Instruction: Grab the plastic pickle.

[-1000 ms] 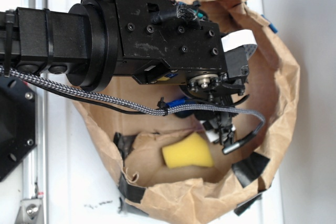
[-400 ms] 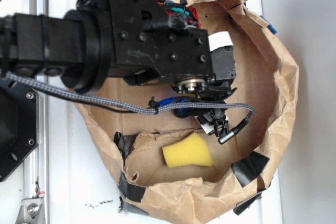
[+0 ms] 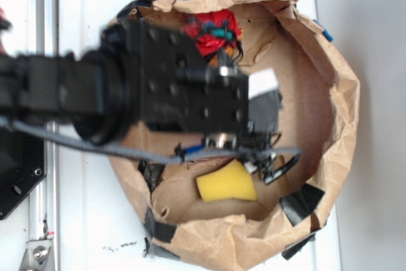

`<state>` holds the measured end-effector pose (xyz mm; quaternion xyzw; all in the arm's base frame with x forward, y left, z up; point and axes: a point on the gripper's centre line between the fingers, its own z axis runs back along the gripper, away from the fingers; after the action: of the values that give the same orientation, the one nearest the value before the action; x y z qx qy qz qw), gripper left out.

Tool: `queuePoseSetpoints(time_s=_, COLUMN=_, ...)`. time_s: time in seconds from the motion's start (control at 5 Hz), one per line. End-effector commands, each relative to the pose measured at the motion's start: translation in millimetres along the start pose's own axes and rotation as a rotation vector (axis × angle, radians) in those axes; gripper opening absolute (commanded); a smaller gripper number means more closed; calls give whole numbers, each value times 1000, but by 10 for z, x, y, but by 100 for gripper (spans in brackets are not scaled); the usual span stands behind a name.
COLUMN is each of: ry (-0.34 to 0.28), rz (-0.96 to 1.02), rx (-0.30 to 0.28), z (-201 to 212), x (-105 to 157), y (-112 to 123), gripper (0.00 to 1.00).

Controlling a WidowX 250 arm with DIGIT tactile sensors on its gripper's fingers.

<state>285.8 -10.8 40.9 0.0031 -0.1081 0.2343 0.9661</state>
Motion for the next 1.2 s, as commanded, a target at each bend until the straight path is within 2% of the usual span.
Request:
queuePoseSetpoints(time_s=0.0, ry=-50, rz=-120, rx=-11, z=3, x=-58, y=-152, gripper=100)
queuePoseSetpoints(time_s=0.2, ry=-50, rz=-94, rx=-33, z=23, x=-19, y=-114, gripper=0)
queuePoseSetpoints(time_s=0.4, ry=-48, rz=-82, rx=-27, z=29, x=9, y=-71, gripper=0)
queuePoseSetpoints(time_s=1.0, ry=-35, rz=-55, rx=-61, z=109, x=54, y=40, gripper=0)
